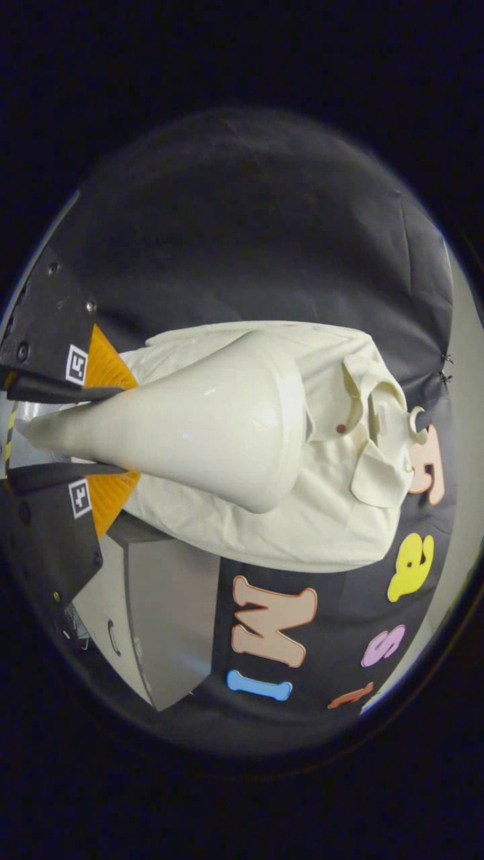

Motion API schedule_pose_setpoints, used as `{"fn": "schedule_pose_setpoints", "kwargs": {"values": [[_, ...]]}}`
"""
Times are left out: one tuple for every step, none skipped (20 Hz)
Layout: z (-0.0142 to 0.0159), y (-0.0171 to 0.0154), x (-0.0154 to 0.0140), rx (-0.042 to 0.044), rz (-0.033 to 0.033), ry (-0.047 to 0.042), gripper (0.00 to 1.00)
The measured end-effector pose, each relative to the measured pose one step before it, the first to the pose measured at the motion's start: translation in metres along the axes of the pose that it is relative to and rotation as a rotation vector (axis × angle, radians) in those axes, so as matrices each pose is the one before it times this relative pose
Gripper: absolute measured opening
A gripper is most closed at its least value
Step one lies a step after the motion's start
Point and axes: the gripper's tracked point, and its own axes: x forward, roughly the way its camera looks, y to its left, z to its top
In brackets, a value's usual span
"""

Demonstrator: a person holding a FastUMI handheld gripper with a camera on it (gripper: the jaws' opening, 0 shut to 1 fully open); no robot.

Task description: Iron the clothes twice with a garment steamer, once on the left side and once on the right side.

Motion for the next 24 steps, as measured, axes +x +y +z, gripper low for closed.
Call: {"fn": "schedule_pose_setpoints", "kwargs": {"values": [[0.00814, -0.00652, 0.00212, -0.00013, -0.01030, -0.01405, 0.36], [0.01192, -0.00401, -0.00121, -0.00090, -0.01220, -0.02480, 0.36], [0.01636, -0.00697, 0.00336, -0.00001, -0.01915, -0.01651, 0.36], [0.01550, -0.00657, 0.00238, -0.00133, -0.01641, -0.02190, 0.36], [0.01333, -0.00628, 0.00488, 0.00523, -0.01494, -0.01476, 0.36], [0.01227, -0.00443, 0.00383, 0.01066, -0.01459, -0.00748, 0.36], [0.01168, -0.00426, 0.00371, 0.01160, -0.01308, -0.01051, 0.36], [0.01262, -0.00401, 0.00362, 0.00980, -0.00955, -0.00591, 0.36], [0.00870, -0.00328, 0.00539, 0.01218, -0.01158, 0.00279, 0.36], [0.00867, -0.00396, 0.00587, 0.01171, -0.01612, 0.00156, 0.36], [0.00544, -0.00449, 0.00614, 0.01221, -0.01607, 0.00121, 0.36], [0.00565, -0.00334, 0.00576, 0.01595, -0.01726, 0.00605, 0.36], [0.00195, -0.00186, 0.00718, 0.01388, -0.01486, 0.00978, 0.36], [0.00157, -0.00219, 0.00681, 0.01231, -0.01270, 0.01053, 0.36], [-0.00033, -0.00152, 0.00731, 0.00947, -0.01327, 0.01110, 0.36], [-0.00187, -0.00220, 0.00670, 0.00427, -0.01982, 0.01235, 0.36], [-0.00436, 0.00005, 0.00536, 0.00322, -0.01581, 0.01537, 0.36], [-0.00437, 0.00007, 0.00630, 0.00739, -0.01153, 0.00918, 0.36], [-0.00654, 0.00093, 0.00517, 0.00342, -0.00838, 0.01046, 0.36], [-0.00471, -0.00005, 0.00408, -0.00161, -0.00753, 0.00561, 0.36], [-0.00612, -0.00057, 0.00364, 0.00141, -0.01265, 0.00396, 0.36], [-0.00604, -0.00116, 0.00230, 0.00406, -0.01399, 0.00828, 0.36], [-0.00665, 0.00034, 0.00377, 0.00584, -0.00912, 0.00511, 0.36], [-0.00606, 0.00060, 0.00321, -0.00336, -0.00424, 0.00420, 0.36]]}}
